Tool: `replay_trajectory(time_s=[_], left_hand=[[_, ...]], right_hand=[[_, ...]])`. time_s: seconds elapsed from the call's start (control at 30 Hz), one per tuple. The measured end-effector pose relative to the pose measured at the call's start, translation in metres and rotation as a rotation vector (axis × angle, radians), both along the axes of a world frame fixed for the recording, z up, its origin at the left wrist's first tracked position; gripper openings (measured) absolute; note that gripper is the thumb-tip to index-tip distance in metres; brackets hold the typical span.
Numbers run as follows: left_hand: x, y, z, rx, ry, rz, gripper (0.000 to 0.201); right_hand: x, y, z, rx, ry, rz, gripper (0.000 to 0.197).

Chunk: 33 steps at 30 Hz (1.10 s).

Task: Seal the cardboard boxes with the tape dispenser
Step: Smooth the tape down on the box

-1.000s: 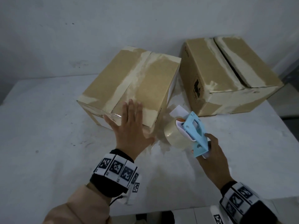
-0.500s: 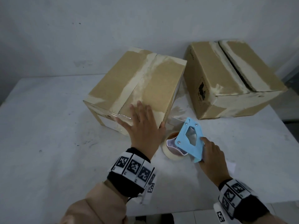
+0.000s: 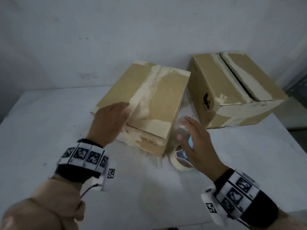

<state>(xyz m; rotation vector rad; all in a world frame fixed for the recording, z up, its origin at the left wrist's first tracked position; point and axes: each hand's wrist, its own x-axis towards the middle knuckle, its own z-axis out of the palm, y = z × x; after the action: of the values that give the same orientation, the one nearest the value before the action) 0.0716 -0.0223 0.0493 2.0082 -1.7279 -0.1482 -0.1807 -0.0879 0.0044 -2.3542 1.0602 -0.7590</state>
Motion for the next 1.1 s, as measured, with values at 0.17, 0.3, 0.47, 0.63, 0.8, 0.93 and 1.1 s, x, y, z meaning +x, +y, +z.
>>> replay_trajectory(time_s=[0.17,0.3,0.47,0.63,0.8,0.93,1.1], left_hand=[[0.041,-0.011,-0.027,0.192,-0.208,0.075,0.078],[0.039,-0.006,-0.040,0.233,-0.225,0.095,0.072],[0.016,0.009,-0.041,0.112,-0.361,0.150,0.051],[0.001,0.008,-0.033,0.097,-0.347,0.168,0.061],[0.004,-0.009,-0.039,0.130,-0.367,0.004,0.073],[0.012,-0.007,-0.054,0.023,-0.424,-0.096,0.066],[0.014,-0.007,-0.063,-0.094,-0.490,-0.119,0.063]], right_hand=[[0.058,0.013,0.016,0.273,0.026,0.194,0.077],[0.059,0.006,0.008,0.366,0.032,0.159,0.070],[0.058,-0.032,0.013,0.301,0.141,0.102,0.066],[0.064,-0.049,0.029,0.135,0.271,0.077,0.079],[0.090,-0.034,0.023,-0.059,0.377,0.206,0.098],[0.092,-0.031,0.009,-0.120,0.538,0.198,0.084],[0.089,-0.030,0.003,-0.189,0.597,0.199,0.078]])
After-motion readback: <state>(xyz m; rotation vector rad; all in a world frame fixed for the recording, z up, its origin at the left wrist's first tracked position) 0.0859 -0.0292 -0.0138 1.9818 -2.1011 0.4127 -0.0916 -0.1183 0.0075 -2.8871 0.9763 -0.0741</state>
